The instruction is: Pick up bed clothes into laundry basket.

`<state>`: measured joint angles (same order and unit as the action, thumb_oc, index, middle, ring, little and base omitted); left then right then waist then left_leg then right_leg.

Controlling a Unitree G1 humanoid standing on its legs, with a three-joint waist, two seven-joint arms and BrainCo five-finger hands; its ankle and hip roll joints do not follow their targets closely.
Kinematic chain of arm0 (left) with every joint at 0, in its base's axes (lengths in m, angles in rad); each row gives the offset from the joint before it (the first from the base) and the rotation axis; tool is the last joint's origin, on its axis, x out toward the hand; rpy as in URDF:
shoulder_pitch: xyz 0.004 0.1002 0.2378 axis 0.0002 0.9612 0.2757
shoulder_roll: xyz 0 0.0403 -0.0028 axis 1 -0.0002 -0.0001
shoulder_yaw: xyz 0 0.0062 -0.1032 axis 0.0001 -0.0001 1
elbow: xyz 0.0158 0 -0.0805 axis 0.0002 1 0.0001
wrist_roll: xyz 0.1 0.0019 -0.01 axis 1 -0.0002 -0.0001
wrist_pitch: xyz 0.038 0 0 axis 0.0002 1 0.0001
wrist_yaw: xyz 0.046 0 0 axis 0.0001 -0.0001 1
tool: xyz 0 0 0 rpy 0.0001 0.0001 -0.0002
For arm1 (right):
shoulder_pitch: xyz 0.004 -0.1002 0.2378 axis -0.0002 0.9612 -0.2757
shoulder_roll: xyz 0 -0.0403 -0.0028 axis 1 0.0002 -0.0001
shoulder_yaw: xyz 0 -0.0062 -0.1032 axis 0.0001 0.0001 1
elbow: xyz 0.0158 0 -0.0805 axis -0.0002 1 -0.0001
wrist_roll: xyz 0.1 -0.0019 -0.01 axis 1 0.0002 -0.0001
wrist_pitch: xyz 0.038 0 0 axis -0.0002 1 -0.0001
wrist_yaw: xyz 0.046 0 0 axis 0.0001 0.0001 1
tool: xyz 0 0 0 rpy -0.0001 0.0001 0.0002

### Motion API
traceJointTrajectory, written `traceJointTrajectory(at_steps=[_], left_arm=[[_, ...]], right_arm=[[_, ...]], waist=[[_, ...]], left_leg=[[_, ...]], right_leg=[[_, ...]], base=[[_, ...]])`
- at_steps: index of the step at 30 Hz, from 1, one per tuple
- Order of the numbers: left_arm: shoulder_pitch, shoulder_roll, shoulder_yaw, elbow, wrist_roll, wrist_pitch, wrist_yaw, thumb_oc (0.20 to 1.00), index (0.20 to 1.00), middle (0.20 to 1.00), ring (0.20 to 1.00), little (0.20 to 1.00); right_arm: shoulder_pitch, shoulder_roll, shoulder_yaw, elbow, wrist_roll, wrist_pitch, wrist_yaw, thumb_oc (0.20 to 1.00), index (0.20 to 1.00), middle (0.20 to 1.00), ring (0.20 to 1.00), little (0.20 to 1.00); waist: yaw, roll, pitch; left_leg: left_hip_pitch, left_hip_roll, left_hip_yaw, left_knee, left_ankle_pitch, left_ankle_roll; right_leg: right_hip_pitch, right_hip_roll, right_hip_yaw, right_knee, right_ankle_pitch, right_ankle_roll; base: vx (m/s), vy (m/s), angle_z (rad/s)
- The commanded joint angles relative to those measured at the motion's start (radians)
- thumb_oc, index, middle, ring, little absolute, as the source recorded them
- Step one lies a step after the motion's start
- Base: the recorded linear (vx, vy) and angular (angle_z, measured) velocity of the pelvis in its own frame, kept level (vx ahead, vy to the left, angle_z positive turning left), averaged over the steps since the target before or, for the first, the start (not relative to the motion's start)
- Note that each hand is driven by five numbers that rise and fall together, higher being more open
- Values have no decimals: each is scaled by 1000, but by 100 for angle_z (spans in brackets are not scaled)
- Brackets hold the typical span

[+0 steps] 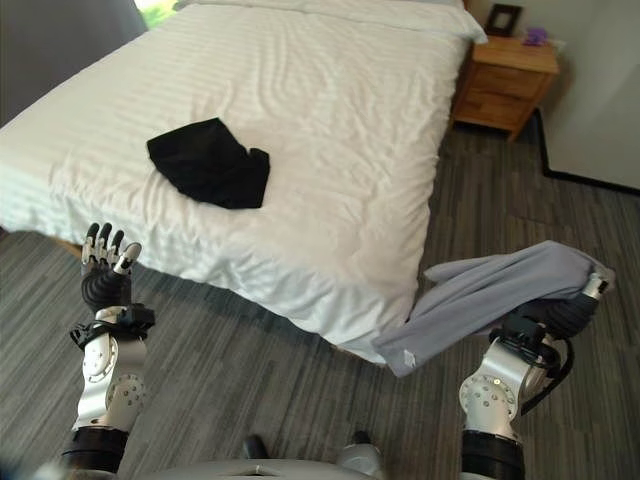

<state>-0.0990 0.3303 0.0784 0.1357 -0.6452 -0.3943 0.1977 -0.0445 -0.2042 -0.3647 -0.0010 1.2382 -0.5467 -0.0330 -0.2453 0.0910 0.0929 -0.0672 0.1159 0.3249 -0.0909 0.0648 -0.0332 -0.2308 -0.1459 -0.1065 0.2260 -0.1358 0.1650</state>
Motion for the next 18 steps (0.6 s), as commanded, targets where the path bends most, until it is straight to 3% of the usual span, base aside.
traceJointTrajectory(at_steps=[1,2,4,6,7,8,9,11,13,15,17,18], left_arm=[[-98,44,55,-32,36,-73,-24,1000,1000,1000,1000,1000],[-105,32,64,-38,-3,-91,-35,1000,1000,1000,1000,1000],[-118,8,57,-54,-41,-101,-19,1000,1000,1000,1000,1000],[-131,-13,43,-70,-65,-101,-15,1000,1000,1000,1000,1000],[-141,-6,32,-77,-70,-97,-26,1000,1000,1000,1000,1000],[-140,-7,31,-76,-70,-98,-26,1000,1000,1000,1000,1000],[-153,5,27,-72,-64,-103,-19,1000,1000,1000,1000,1000],[-172,28,43,-59,-45,-114,-3,1000,1000,1000,1000,1000],[-169,37,56,-59,-44,-118,-3,1000,1000,1000,1000,1000],[-171,59,72,-69,-32,-127,-1,1000,1000,1000,1000,1000],[-188,102,84,-70,-14,-131,6,1000,1000,1000,1000,1000],[-199,119,85,-71,-8,-134,10,1000,1000,1000,1000,1000]], right_arm=[[-67,-50,-30,-82,-27,-36,69,200,200,200,200,200],[-68,-62,-12,-63,-27,-31,82,200,200,200,200,200],[-85,-61,18,-46,-23,-37,67,200,200,200,200,200],[-78,-44,22,-51,-10,-36,64,200,200,200,200,200],[-53,-56,24,-53,-31,-29,56,200,200,200,200,200],[-50,-56,25,-55,-34,-28,53,200,200,200,200,200],[-41,-71,33,-54,-47,-22,50,200,200,200,200,200],[-39,-95,65,-54,-48,-10,56,200,200,200,200,200],[-41,-95,68,-56,-45,-10,59,200,200,200,200,200],[-50,-99,73,-61,-51,-5,60,200,200,200,200,200],[-64,-100,77,-70,-68,8,61,200,200,200,200,200],[-67,-94,76,-73,-71,11,63,200,200,200,200,200]], waist=[[-7,-34,71],[11,-56,99],[37,-78,120],[37,-92,112],[30,-88,101],[31,-89,98],[27,-83,98],[37,-58,98],[43,-50,97],[56,-45,89],[61,-46,80],[58,-46,73]], left_leg=[[208,15,74,95,-100,-91],[143,36,17,298,-77,-119],[66,26,-100,377,-66,-115],[22,85,-129,342,-58,-106],[11,148,-125,268,-27,-106],[21,146,-121,252,-20,-107],[6,181,-125,203,13,-111],[-11,226,-193,66,115,-147],[1,230,-206,57,131,-162],[3,223,-245,96,121,-177],[-9,196,-272,159,54,-177],[-12,184,-254,175,21,-172]], right_leg=[[37,15,-1,-152,212,-37],[67,41,29,-154,184,-67],[72,49,73,-149,178,-88],[87,25,102,-152,168,-78],[98,3,120,-151,149,-67],[98,2,121,-149,146,-67],[97,-9,135,-139,134,-60],[111,-23,201,-119,98,-54],[123,-26,221,-125,96,-50],[148,-44,256,-142,103,-42],[170,-80,283,-166,119,-24],[180,-101,288,-173,133,-12]], base=[[92,-245,-44],[21,-239,-37],[25,-126,-61],[162,54,-99],[196,115,-69],[230,199,-37],[270,231,-41],[422,354,-35],[295,241,-64],[366,303,-110],[340,327,-84],[304,341,-69]])
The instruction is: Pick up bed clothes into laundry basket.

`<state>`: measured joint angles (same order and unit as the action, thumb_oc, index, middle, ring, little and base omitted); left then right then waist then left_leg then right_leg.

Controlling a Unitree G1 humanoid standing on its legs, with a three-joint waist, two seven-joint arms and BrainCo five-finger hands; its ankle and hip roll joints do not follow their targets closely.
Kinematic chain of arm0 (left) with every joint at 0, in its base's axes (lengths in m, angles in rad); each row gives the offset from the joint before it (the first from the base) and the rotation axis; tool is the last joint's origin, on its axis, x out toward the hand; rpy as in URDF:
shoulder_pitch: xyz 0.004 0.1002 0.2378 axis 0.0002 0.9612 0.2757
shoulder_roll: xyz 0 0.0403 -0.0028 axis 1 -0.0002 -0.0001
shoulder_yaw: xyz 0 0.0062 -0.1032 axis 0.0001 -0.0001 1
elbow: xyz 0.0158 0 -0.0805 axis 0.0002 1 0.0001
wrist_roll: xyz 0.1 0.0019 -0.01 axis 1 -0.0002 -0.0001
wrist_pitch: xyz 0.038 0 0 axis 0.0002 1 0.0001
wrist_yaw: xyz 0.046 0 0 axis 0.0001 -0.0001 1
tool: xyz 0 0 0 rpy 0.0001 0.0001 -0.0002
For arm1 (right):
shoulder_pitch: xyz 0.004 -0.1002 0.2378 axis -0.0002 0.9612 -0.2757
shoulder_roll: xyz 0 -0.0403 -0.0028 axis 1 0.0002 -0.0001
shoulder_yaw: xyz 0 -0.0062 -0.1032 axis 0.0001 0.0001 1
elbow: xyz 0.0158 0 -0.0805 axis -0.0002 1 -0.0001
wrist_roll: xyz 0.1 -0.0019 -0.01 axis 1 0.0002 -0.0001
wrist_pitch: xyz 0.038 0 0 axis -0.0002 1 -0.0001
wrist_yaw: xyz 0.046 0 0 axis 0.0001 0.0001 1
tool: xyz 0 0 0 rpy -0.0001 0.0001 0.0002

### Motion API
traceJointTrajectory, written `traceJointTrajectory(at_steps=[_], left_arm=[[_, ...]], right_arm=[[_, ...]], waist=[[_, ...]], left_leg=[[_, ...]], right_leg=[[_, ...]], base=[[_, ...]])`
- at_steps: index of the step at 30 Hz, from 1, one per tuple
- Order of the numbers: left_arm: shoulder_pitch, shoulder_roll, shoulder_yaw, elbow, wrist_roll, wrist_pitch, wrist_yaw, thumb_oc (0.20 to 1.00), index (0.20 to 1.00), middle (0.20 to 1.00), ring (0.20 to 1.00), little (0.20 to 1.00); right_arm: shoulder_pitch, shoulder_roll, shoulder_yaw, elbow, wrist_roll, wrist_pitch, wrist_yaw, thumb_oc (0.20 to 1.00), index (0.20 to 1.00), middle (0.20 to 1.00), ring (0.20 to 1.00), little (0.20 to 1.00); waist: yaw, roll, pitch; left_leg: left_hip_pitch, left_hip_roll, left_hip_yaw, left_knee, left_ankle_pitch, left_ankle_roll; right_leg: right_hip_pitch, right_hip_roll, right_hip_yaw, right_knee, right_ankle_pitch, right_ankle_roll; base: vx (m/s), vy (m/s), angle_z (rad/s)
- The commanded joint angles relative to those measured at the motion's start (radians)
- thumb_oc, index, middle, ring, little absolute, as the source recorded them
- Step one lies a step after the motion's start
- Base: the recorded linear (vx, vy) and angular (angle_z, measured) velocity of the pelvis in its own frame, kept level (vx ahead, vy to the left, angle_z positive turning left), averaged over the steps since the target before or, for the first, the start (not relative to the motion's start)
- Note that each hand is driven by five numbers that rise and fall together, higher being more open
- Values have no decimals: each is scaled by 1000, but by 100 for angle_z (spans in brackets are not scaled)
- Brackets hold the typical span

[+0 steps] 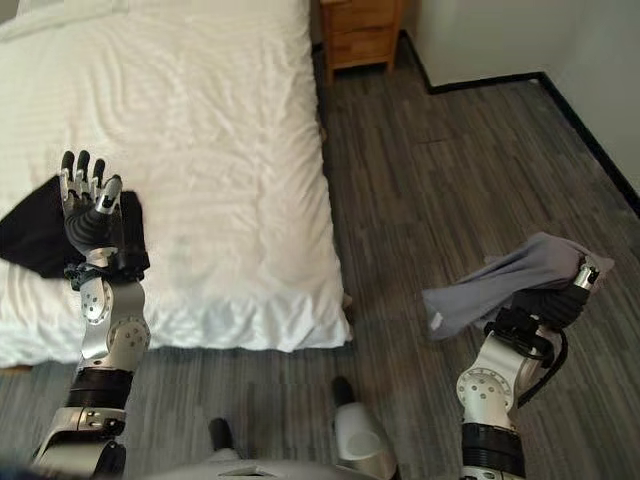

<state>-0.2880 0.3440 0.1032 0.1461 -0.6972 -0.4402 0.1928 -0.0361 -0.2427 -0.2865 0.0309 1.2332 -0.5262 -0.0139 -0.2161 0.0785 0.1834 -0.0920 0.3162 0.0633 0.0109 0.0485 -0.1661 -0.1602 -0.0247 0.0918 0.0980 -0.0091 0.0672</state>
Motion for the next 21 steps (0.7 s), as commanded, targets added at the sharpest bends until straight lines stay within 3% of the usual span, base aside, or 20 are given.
traceJointTrajectory(at_steps=[1,3,5,6,7,8,9,10,12,13,15,16,17,19,20,21], left_arm=[[-23,124,56,-78,48,-88,11,1000,1000,1000,1000,1000],[-59,156,38,-61,74,-87,28,1000,1000,1000,1000,1000],[-87,198,35,-42,122,-90,71,1000,1000,1000,1000,1000],[-93,224,44,-54,131,-91,80,1000,1000,1000,1000,1000],[-87,248,60,-68,150,-91,87,1000,1000,1000,1000,1000],[-84,276,80,-77,195,-89,97,1000,1000,1000,1000,1000],[-82,276,82,-79,199,-88,100,1000,1000,1000,1000,1000],[-90,285,83,-70,223,-88,107,1000,1000,1000,1000,1000],[-114,323,86,-65,263,-93,119,1000,1000,1000,1000,1000],[-120,352,87,-65,287,-96,137,1000,1000,1000,1000,1000],[-104,367,109,-69,345,-60,147,1000,1000,1000,1000,1000],[-77,395,126,-58,438,-41,164,1000,1000,1000,1000,1000],[-67,417,136,-55,480,-29,186,1000,1000,1000,1000,1000],[-46,498,143,-29,577,22,178,1000,1000,1000,1000,1000],[-20,614,144,34,700,105,138,1000,1000,1000,1000,1000],[-37,744,117,109,920,208,137,1000,1000,1000,1000,1000]], right_arm=[[-72,-49,-6,-110,-71,-1,46,200,200,200,200,200],[-56,-33,-14,-121,-83,7,46,200,200,200,200,200],[-40,-1,-10,-133,-88,2,43,200,200,200,200,200],[-35,14,-4,-139,-88,-4,45,200,200,200,200,200],[-35,25,8,-131,-90,-4,44,200,200,200,200,200],[-19,30,12,-111,-93,6,48,200,200,200,200,200],[-20,30,14,-110,-92,6,49,200,200,200,200,200],[-12,35,9,-105,-83,8,60,200,200,200,200,200],[-5,33,-3,-102,-78,11,78,200,200,200,200,200],[4,30,-2,-95,-90,-3,76,200,200,200,200,200],[2,30,16,-88,-67,28,102,200,200,200,200,200],[-11,15,18,-70,-55,20,108,200,200,200,200,200],[-28,5,25,-71,-64,16,104,200,200,200,200,200],[-50,-31,29,-63,-87,26,96,200,200,200,200,200],[-34,-39,16,-66,-99,47,103,200,200,200,200,200],[-23,-38,26,-60,-94,67,112,200,200,200,200,200]], waist=[[26,-32,-22],[15,-37,-34],[3,-19,-24],[6,-4,-7],[6,8,4],[-6,21,11],[-7,21,12],[-21,20,10],[-25,17,5],[-17,11,3],[8,-9,-10],[26,-21,-27],[40,-23,-34],[52,-25,-43],[60,-24,-54],[58,-27,-53]], left_leg=[[14,-31,37,74,4,-26],[39,-87,78,46,-56,8],[65,-156,119,-3,-52,50],[83,-180,135,-40,-50,72],[97,-195,151,-76,-38,84],[117,-207,170,-98,-39,93],[115,-205,170,-98,-36,92],[125,-205,177,-98,-31,89],[133,-215,186,-98,-34,86],[127,-223,191,-98,-38,86],[131,-244,200,-98,-68,88],[122,-237,204,-98,-77,84],[119,-231,213,-98,-78,81],[114,-224,223,-98,-78,74],[117,-215,221,-98,-71,69],[125,-211,217,-98,-69,66]], right_leg=[[116,-247,86,-46,29,102],[99,-304,93,-17,134,126],[31,-323,105,69,272,110],[-14,-329,64,115,299,98],[-54,-330,23,162,292,93],[-75,-284,-13,212,246,99],[-80,-282,-13,217,246,96],[-92,-233,-13,215,202,97],[-100,-150,-45,136,97,87],[-87,-132,-71,90,71,77],[-42,-175,-143,24,103,94],[-14,-160,-108,-52,113,98],[-3,-159,-124,-85,120,103],[16,-154,-124,-129,139,109],[39,-150,-130,-158,135,107],[56,-149,-140,-166,133,108]], base=[[294,372,-49],[286,446,-13],[231,561,-4],[144,590,-27],[110,616,-38],[59,403,-25],[126,342,-20],[110,162,-9],[150,194,-2],[96,113,-9],[61,19,-7],[57,-55,13],[53,-82,10],[44,-49,2],[77,-71,12],[51,-72,23]])
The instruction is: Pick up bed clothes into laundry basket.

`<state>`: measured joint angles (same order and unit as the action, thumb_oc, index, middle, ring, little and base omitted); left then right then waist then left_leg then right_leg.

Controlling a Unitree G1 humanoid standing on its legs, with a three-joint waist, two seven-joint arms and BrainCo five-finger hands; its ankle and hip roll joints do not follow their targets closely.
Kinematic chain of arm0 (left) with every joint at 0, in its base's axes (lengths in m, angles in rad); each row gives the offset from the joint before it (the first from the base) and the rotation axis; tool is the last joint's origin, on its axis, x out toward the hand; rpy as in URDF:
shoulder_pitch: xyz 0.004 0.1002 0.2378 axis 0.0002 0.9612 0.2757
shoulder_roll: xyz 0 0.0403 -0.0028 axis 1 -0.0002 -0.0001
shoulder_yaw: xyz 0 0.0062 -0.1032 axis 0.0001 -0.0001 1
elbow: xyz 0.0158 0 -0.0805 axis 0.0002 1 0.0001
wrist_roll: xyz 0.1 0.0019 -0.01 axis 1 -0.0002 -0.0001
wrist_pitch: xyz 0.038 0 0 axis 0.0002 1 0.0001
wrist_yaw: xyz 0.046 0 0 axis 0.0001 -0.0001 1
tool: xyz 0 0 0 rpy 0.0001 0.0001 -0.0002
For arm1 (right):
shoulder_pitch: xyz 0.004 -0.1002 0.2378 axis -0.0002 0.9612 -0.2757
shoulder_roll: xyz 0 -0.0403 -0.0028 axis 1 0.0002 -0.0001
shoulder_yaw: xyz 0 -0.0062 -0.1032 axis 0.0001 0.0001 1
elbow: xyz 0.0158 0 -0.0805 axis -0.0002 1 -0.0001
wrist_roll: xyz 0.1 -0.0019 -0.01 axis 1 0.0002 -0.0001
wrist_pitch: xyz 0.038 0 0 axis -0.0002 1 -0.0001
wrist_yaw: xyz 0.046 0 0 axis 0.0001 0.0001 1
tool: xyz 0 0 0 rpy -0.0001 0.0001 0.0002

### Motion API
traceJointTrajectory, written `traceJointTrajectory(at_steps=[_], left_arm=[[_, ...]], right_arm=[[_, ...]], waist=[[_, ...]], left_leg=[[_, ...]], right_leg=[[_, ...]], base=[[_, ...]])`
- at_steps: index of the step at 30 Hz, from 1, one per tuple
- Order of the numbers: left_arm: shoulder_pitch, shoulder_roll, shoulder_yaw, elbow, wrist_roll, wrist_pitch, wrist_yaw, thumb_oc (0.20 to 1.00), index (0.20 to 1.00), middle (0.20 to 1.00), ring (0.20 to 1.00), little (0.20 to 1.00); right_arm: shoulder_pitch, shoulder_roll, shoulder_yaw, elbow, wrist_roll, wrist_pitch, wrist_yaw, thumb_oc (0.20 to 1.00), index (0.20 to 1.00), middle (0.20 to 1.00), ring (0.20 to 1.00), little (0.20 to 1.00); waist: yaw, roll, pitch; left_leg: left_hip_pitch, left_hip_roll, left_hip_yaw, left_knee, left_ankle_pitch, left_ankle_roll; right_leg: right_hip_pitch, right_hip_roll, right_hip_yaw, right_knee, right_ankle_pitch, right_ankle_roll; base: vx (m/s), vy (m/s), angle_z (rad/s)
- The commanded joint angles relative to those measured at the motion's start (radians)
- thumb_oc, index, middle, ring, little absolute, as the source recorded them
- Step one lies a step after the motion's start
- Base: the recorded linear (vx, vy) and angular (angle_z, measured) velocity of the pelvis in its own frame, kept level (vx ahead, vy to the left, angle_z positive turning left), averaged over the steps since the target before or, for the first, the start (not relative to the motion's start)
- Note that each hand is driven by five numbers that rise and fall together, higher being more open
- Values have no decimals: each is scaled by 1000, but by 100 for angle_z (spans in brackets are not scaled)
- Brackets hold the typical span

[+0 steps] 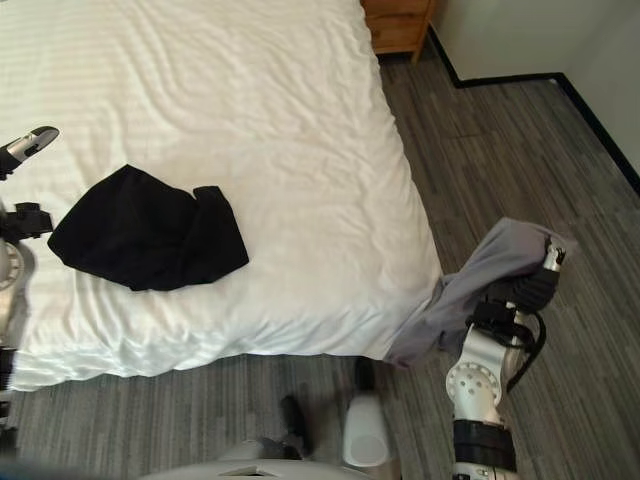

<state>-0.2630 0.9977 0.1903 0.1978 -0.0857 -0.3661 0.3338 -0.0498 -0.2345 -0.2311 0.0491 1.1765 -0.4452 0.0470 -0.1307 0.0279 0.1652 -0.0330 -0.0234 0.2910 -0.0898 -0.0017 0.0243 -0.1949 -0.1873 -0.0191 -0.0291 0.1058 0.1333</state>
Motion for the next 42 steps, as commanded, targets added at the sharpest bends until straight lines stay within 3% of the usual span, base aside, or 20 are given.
traceJointTrajectory(at_steps=[1,5,6,15,19,31,37,38,39,42], left_arm=[[-75,116,16,63,371,148,3,1000,1000,1000,1000,1000],[-48,186,5,120,358,149,-114,1000,1000,1000,1000,1000],[-44,246,-18,177,347,159,-188,1000,1000,1000,1000,1000],[-156,171,-156,321,310,167,-234,1000,1000,1000,1000,1000],[-176,122,-155,363,336,208,-219,1000,1000,1000,1000,1000],[-219,103,-154,530,307,230,-193,1000,1000,1000,1000,1000],[-305,58,-225,738,269,233,-195,1000,1000,1000,1000,1000],[-358,63,-296,768,305,214,-200,1000,1000,1000,1000,1000],[-362,64,-300,770,305,213,-200,1000,1000,1000,1000,1000],[-500,45,-394,981,299,233,-183,1000,1000,1000,1000,1000]], right_arm=[[-4,-41,-26,-78,-29,-2,61,200,200,200,200,200],[4,-41,-35,-68,-28,22,78,200,200,200,200,200],[3,-31,-33,-62,-19,34,95,200,200,200,200,200],[14,-16,5,-46,1,38,122,200,200,200,200,200],[26,-5,13,-43,1,50,120,200,200,200,200,200],[33,-1,46,-19,7,67,111,200,200,200,200,200],[19,-20,113,-3,6,66,106,200,200,200,200,200],[18,-35,135,12,5,69,109,200,200,200,200,200],[17,-34,133,13,6,69,109,200,200,200,200,200],[8,-61,192,7,25,73,117,200,200,200,200,200]], waist=[[-25,19,-33],[-16,13,-32],[-13,18,-34],[-19,-2,-16],[-14,-18,-1],[-13,-35,11],[-29,-58,38],[-33,-70,48],[-32,-72,46],[-50,-90,59]], left_leg=[[62,128,-11,3,-11,-126],[56,127,-16,3,-9,-127],[63,126,-15,3,-12,-127],[60,126,-16,3,-11,-127],[45,132,-12,3,-8,-127],[31,142,8,3,-2,-133],[-1,155,24,3,17,-142],[-24,163,29,3,25,-148],[-29,162,29,3,30,-148],[-90,181,19,3,55,-160]], right_leg=[[90,11,-34,-42,22,41],[96,6,-41,-50,25,46],[105,3,-44,-54,24,49],[103,2,-48,-56,36,55],[87,5,-45,-58,50,58],[60,12,-38,-58,61,63],[17,23,-30,-58,81,67],[-9,30,-23,-58,92,68],[-14,29,-22,-58,96,67],[-72,41,-16,-58,107,64]], base=[[-6,-60,31],[-24,-17,-8],[4,0,-24],[-8,-5,-6],[-31,-11,-5],[-5,-4,-1],[-27,-9,-11],[-55,-20,-19],[-53,-25,-26],[-75,-44,-8]])
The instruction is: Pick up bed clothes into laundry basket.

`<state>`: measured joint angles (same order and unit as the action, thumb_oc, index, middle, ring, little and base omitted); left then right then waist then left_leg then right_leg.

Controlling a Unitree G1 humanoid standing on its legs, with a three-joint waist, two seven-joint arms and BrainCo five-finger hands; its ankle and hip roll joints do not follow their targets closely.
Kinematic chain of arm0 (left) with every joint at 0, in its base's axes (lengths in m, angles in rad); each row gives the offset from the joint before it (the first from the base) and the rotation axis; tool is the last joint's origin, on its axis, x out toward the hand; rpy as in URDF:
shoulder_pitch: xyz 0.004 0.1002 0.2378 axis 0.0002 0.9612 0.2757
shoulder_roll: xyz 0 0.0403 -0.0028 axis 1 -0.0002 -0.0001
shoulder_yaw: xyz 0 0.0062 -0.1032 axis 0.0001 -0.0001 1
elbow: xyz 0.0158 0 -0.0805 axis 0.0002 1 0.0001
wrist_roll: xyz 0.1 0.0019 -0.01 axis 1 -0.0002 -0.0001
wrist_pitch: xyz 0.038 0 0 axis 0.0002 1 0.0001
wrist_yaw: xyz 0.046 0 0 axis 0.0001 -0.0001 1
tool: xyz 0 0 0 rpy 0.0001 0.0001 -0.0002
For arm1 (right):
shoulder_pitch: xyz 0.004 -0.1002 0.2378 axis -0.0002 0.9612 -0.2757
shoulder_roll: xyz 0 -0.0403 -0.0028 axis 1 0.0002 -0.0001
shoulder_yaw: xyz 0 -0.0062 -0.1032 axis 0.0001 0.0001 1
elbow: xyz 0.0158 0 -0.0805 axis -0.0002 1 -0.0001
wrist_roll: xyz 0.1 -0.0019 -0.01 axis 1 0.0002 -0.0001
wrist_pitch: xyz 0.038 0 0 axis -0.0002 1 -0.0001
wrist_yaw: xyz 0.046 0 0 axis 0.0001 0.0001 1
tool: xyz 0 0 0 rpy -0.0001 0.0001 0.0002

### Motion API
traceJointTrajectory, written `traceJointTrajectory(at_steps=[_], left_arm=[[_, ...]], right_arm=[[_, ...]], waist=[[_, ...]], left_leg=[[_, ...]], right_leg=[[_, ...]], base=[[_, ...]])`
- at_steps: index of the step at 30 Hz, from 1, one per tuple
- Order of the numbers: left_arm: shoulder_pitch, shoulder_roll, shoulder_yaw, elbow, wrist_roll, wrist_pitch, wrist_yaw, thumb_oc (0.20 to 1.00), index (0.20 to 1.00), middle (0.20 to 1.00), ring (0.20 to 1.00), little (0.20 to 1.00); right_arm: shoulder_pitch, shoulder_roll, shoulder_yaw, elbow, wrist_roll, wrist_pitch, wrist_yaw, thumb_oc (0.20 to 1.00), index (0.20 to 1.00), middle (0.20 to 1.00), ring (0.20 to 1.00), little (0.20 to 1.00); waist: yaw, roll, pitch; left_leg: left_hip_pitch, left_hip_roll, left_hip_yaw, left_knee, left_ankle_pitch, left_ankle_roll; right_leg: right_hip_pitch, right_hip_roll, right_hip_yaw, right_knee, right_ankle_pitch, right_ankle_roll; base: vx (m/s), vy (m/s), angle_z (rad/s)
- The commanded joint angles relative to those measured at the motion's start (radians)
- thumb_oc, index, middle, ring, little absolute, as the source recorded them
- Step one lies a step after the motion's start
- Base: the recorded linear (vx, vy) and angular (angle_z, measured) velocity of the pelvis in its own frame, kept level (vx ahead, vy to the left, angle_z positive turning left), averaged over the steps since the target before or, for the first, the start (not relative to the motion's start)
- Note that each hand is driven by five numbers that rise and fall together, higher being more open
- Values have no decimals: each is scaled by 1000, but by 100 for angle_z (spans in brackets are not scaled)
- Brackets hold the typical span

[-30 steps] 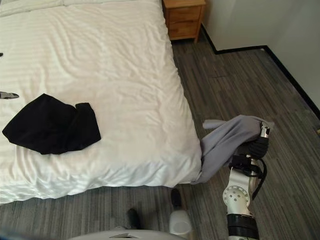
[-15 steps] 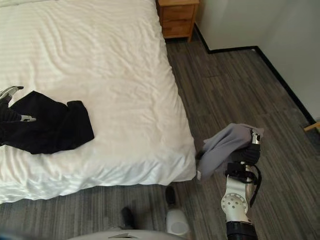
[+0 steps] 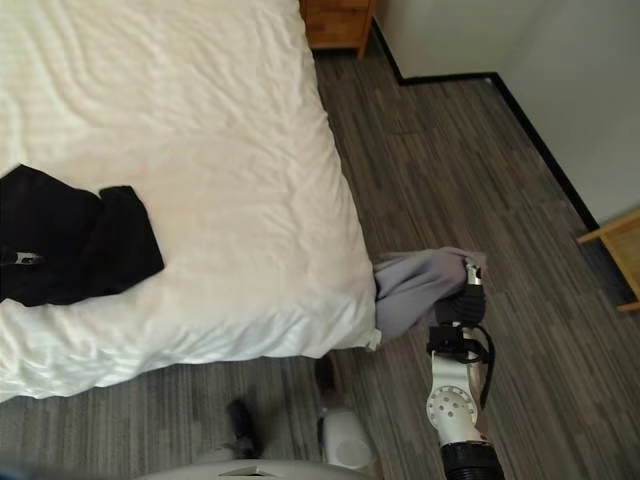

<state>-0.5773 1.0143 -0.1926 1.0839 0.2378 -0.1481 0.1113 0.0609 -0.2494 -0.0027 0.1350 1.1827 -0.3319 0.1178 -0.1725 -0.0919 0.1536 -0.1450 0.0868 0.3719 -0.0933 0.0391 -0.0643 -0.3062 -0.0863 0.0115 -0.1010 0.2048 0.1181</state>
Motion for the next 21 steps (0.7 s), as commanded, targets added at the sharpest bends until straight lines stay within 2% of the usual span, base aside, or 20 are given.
traceJointTrajectory(at_steps=[1,4,11,12,13,15,16,19,20,21], left_arm=[[-209,10,-29,119,-18,20,43,1000,1000,1000,1000,1000],[-236,-14,-44,169,-7,26,50,1000,1000,1000,1000,1000],[-215,-50,-66,223,50,40,37,1000,1000,1000,1000,1000],[-213,-53,-72,223,62,41,30,567,567,567,567,567],[-215,-54,-83,218,75,41,26,200,200,200,200,200],[-216,-56,-85,214,72,40,23,200,200,200,200,200],[-211,-63,-66,196,18,32,-2,200,200,200,200,200],[-226,-170,62,0,-447,-31,-44,200,200,200,200,200],[-224,-170,64,-2,-448,-30,-44,200,200,200,200,200],[-200,-219,92,-87,-623,-64,-51,200,200,200,200,200]], right_arm=[[-96,-50,-23,-92,20,-46,45,200,200,200,200,200],[-65,-51,5,-98,24,-36,50,200,200,200,200,200],[-11,-38,7,-116,46,-39,70,200,200,200,200,200],[-8,-35,6,-110,48,-40,73,200,200,200,200,200],[-5,-33,6,-106,48,-40,75,200,200,200,200,200],[-3,-31,6,-105,50,-39,77,200,200,200,200,200],[-4,-30,1,-109,56,-39,86,200,200,200,200,200],[-36,-10,-19,-93,59,-52,70,200,200,200,200,200],[-36,-11,-18,-93,59,-52,70,200,200,200,200,200],[-49,-6,-28,-98,51,-56,59,200,200,200,200,200]], waist=[[-15,25,72],[-27,15,76],[-53,-4,83],[-54,-5,82],[-55,-6,81],[-56,-6,80],[-54,-4,78],[-46,15,73],[-47,16,73],[-44,23,70]], left_leg=[[-3,76,-65,6,23,-75],[-52,89,-73,6,36,-85],[-78,103,-67,6,40,-92],[-77,103,-64,6,39,-92],[-76,103,-61,6,37,-92],[-74,103,-60,6,36,-92],[-67,103,-55,6,32,-92],[-53,97,-65,6,20,-87],[-53,97,-66,6,20,-88],[-49,93,-73,6,15,-84]], right_leg=[[20,-59,-48,14,13,80],[-21,-54,-54,14,13,81],[-60,-45,-40,14,22,83],[-62,-46,-37,14,23,82],[-64,-45,-36,14,24,82],[-63,-45,-35,14,24,82],[-60,-46,-32,14,22,82],[-47,-53,-41,14,12,77],[-46,-52,-41,14,12,77],[-40,-54,-42,14,9,75]], base=[[-64,-39,2],[-32,-27,8],[-9,1,-1],[0,0,0],[0,0,0],[0,0,0],[23,16,-6],[19,11,-4],[0,0,0],[14,10,3]])
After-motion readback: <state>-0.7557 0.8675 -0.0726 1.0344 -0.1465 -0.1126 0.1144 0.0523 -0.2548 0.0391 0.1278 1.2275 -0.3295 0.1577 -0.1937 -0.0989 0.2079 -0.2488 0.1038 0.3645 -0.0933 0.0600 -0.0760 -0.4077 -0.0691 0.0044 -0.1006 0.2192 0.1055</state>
